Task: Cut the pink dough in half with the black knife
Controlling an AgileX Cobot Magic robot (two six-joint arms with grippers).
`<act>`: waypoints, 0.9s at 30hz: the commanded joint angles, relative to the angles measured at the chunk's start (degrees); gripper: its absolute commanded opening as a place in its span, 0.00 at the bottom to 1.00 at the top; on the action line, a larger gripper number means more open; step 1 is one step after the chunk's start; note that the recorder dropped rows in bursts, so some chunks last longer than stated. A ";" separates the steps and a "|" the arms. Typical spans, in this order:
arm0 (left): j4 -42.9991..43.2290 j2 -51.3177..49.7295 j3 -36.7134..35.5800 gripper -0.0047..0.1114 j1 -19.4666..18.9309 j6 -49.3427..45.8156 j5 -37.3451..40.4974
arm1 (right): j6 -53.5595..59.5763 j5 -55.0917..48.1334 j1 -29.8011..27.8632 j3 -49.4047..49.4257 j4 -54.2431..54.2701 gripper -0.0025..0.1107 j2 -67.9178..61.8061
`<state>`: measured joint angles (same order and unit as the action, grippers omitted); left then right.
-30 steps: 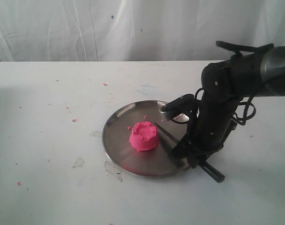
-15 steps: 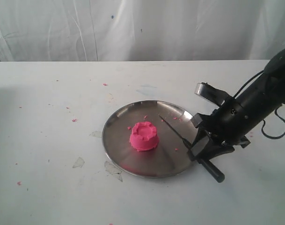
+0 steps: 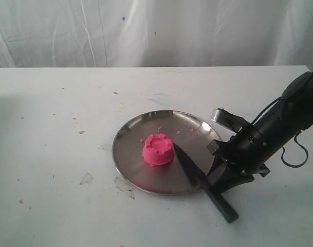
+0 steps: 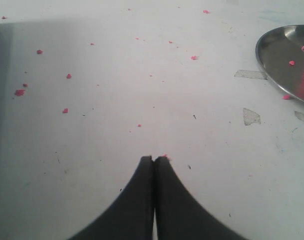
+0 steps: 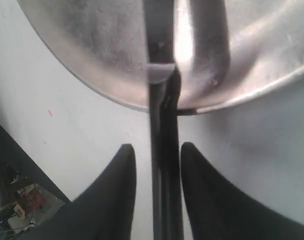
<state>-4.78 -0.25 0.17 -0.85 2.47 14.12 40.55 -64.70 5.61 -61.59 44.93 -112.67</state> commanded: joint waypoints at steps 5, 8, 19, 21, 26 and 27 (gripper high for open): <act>-0.27 0.25 -0.17 0.04 0.14 0.08 0.05 | -1.30 0.36 -0.44 -0.79 0.29 0.30 0.05; -0.27 0.25 -0.17 0.04 0.14 0.08 0.05 | -1.30 -2.61 -0.44 -2.99 0.06 0.30 1.07; -0.27 0.25 -0.17 0.04 0.14 0.08 0.05 | -33.03 15.94 25.72 4.34 -39.51 0.20 21.13; -0.27 0.25 -0.17 0.04 0.14 0.08 0.05 | -44.97 20.30 30.31 6.37 -50.56 0.20 21.13; -0.27 0.25 -0.17 0.04 0.14 0.08 0.05 | -61.95 26.72 34.93 10.21 -58.82 0.20 19.95; -0.27 0.25 -0.17 0.04 0.14 0.08 0.05 | -63.05 28.15 35.04 10.49 -58.12 0.21 19.70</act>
<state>-4.78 -0.25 0.17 -0.85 2.47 14.12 -15.49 -41.15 39.40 -52.44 -11.14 -92.48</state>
